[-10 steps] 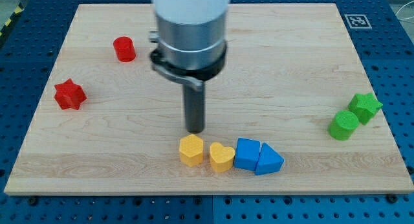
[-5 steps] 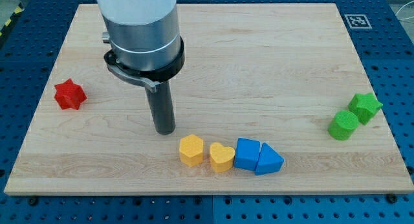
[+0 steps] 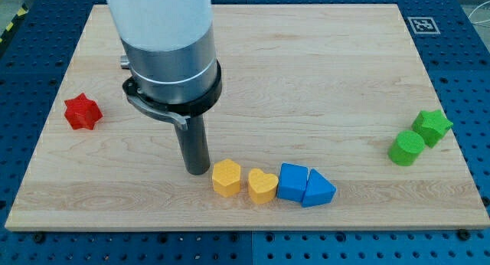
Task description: Move the yellow hexagon right a bit
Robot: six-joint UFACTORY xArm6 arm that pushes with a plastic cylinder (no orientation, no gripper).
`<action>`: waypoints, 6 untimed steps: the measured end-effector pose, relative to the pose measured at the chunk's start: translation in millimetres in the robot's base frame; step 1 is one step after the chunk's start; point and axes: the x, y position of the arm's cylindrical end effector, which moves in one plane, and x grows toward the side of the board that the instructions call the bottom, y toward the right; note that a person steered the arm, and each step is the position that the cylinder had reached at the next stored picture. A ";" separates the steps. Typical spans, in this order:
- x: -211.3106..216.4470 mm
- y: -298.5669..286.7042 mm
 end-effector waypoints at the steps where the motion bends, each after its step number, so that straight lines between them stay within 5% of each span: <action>1: 0.0 4.2; 6: 0.0 20.9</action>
